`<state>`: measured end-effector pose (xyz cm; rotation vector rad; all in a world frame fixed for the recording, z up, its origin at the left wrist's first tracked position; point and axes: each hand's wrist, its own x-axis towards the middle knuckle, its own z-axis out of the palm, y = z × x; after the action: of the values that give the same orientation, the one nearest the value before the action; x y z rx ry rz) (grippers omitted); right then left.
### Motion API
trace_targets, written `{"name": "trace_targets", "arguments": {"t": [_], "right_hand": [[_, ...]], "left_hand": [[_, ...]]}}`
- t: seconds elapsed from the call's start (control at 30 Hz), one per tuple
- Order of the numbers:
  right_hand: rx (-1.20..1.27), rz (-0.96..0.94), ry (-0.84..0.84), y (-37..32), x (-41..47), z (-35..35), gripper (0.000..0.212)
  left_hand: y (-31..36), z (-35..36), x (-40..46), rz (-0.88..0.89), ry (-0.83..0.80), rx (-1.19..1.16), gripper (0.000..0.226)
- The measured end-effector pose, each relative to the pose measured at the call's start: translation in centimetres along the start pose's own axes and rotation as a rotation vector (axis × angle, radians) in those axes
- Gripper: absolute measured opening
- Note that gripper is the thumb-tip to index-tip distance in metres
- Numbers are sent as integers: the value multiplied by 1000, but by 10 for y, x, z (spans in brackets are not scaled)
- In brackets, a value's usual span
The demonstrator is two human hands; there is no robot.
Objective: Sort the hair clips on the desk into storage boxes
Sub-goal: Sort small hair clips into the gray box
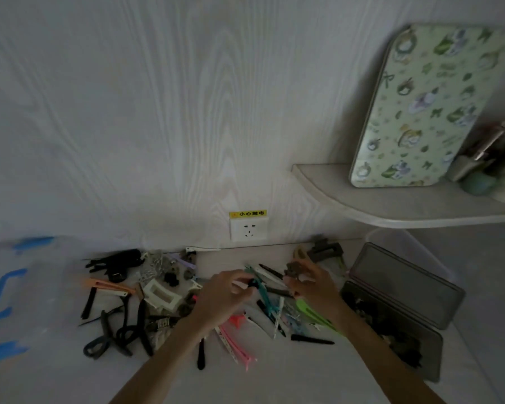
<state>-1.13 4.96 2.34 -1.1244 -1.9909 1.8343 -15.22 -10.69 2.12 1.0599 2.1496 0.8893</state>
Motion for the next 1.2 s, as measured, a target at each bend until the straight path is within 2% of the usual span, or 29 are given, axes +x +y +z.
{"name": "trace_targets", "arguments": {"t": [0.13,0.3,0.4,0.53,0.67,0.77,0.83,0.97,1.03,1.13,1.2], "right_hand": [[-118,-59,94,21,-38,-63,24],[-442,-135,266,46,-80,-118,28],[-524,-127,278,59,-91,-133,32],[-588,-36,189,71,-92,-147,38],[-609,-29,244,66,-79,-148,24],[-592,-91,212,50,-55,-122,29],[-570,-148,105,35,-35,-88,26],[-600,-259,-133,17,2,-2,20],[-596,-331,-212,9,16,40,22],[-671,-459,-279,-5,36,101,30],[-779,-496,-303,-16,51,135,34]], "left_hand": [[43,50,9,77,-122,-17,30],[91,117,18,185,-208,-29,28],[109,144,20,240,-240,26,35],[110,149,20,256,-270,86,40],[95,123,20,250,-218,88,32],[73,92,18,166,-143,85,26],[54,67,13,91,-76,95,25],[7,14,-1,-139,236,178,23],[-19,-11,-7,-227,339,203,22],[-55,-45,-17,-303,416,257,21],[-75,-62,-23,-349,365,329,24]]}}
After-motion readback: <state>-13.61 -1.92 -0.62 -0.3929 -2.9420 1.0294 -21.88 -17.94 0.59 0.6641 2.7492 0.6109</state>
